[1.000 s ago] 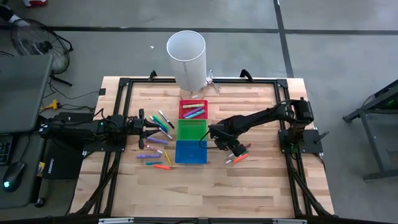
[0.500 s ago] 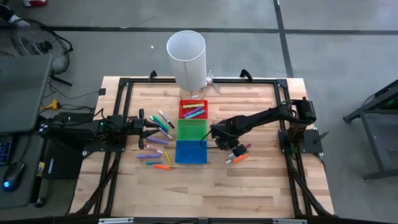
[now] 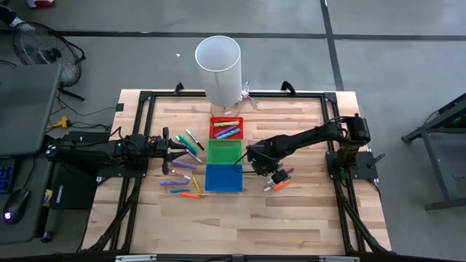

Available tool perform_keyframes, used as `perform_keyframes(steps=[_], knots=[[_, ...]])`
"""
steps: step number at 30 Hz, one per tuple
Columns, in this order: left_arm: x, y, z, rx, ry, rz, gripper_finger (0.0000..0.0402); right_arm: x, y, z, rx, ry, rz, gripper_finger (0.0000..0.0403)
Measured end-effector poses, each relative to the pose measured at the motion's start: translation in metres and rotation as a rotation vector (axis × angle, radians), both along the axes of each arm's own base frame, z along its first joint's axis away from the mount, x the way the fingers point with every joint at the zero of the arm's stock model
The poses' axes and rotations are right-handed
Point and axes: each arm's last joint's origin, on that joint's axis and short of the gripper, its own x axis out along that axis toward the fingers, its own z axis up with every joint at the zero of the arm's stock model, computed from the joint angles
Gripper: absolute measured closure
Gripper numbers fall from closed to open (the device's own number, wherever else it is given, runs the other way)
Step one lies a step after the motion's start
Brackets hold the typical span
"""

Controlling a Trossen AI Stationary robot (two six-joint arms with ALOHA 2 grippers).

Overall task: Pick & Place Markers
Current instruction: Put the pink pen into the blue bin

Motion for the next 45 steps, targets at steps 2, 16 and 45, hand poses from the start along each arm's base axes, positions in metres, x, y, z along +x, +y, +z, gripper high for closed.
perform_keyframes(steps=[2,16,45], knots=[[0.0,0.0,0.0,0.0,0.0,0.0,0.0316,-0.001,0.0,0.002,0.0,-0.008,-0.002,0.037],[0.0,0.0,0.0,0.0,0.0,0.0,0.0316,-0.004,-0.004,0.022,-0.041,-0.071,-0.125,0.037],[0.0,0.0,0.0,0.0,0.0,0.0,0.0316,0.054,0.019,0.126,0.082,-0.202,-0.551,0.037]])
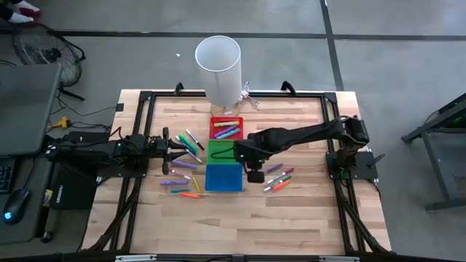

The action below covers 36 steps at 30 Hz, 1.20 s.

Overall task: Pick & Place Markers
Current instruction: Put the pink pen into the blue bin, then put the violet pen into the blue bin

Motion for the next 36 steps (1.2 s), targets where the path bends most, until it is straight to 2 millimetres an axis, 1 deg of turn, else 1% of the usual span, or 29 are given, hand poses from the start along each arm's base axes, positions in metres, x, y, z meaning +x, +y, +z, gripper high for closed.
perform_keyframes(steps=[4,6,12,14,20,25,29,31,36], knots=[[0.0,0.0,0.0,0.0,0.0,0.0,0.0316,0.019,0.01,0.009,0.027,-0.021,-0.049,0.037],[0.0,0.0,0.0,0.0,0.0,0.0,0.0316,0.029,0.015,0.009,0.047,-0.021,-0.069,0.037],[0.0,0.0,0.0,0.0,0.0,0.0,0.0316,0.058,0.031,0.0,0.092,-0.032,-0.059,0.037],[0.0,0.0,0.0,0.0,0.0,0.0,0.0316,0.067,0.034,-0.007,0.093,-0.028,-0.056,0.037],[0.0,0.0,0.0,0.0,0.0,0.0,0.0316,0.09,0.037,-0.026,0.093,-0.03,-0.055,0.037],[0.0,0.0,0.0,0.0,0.0,0.0,0.0316,0.097,0.038,-0.043,0.092,-0.008,-0.057,0.0368],[0.0,0.0,0.0,0.0,0.0,0.0,0.0316,0.099,0.038,-0.052,0.083,0.018,-0.032,0.0343],[0.0,0.0,0.0,0.0,0.0,0.0,0.0316,0.098,0.038,-0.056,0.071,0.022,-0.008,0.033],[0.0,0.0,0.0,0.0,0.0,0.0,0.0316,0.099,0.037,-0.056,0.017,0.014,-0.01,0.0303]])
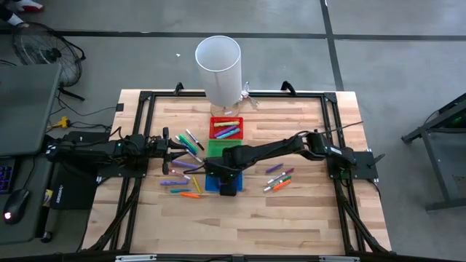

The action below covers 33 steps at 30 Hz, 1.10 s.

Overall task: Pick & Place Markers
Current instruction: Put the violet pen into the blue bin

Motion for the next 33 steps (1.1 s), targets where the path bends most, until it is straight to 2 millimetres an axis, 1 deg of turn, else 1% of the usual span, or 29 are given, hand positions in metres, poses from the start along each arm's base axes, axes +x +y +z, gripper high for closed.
perform_keyframes(steps=[6,11,18,23,29,33], knots=[[0.0,0.0,0.0,0.0,0.0,0.0,0.0316,-0.001,0.0,0.003,-0.017,-0.005,0.01,0.0279],[0.0,0.0,0.0,0.0,0.0,0.0,0.0316,-0.008,-0.003,0.028,-0.059,-0.046,-0.004,0.0273],[0.0,0.0,0.0,0.0,0.0,0.0,0.0316,-0.028,-0.006,0.052,-0.091,0.018,-0.006,0.0276],[0.0,0.0,0.0,0.0,0.001,0.0,0.0316,-0.038,-0.007,0.054,-0.109,0.098,0.038,0.0277],[0.0,0.0,0.0,0.0,0.0,0.0,0.0316,-0.046,-0.008,0.062,-0.113,0.134,0.049,0.0277],[0.0,0.0,0.0,0.0,0.0,-0.003,0.0316,-0.048,-0.009,0.065,-0.113,0.139,0.048,0.0277]])
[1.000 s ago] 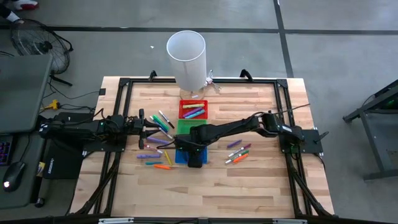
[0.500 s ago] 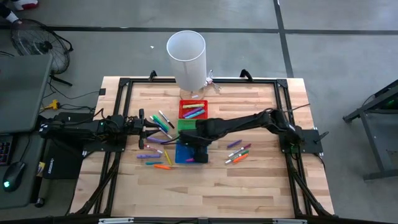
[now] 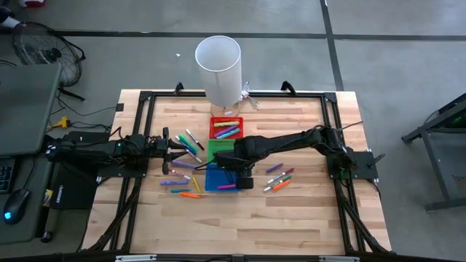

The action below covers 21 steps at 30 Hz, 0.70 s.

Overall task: Pick & Place Markers
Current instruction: Put the violet pen into the blue bin

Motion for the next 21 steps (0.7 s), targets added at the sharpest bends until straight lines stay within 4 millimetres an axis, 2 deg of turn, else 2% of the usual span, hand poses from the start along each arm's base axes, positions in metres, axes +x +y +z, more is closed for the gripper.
perform_keyframes(steps=[21], knots=[[0.0,-0.0001,-0.0001,-0.001,0.0,-0.004,0.0316,-0.0009,-0.0004,-0.0007,0.154,0.033,0.135,0.0277]])
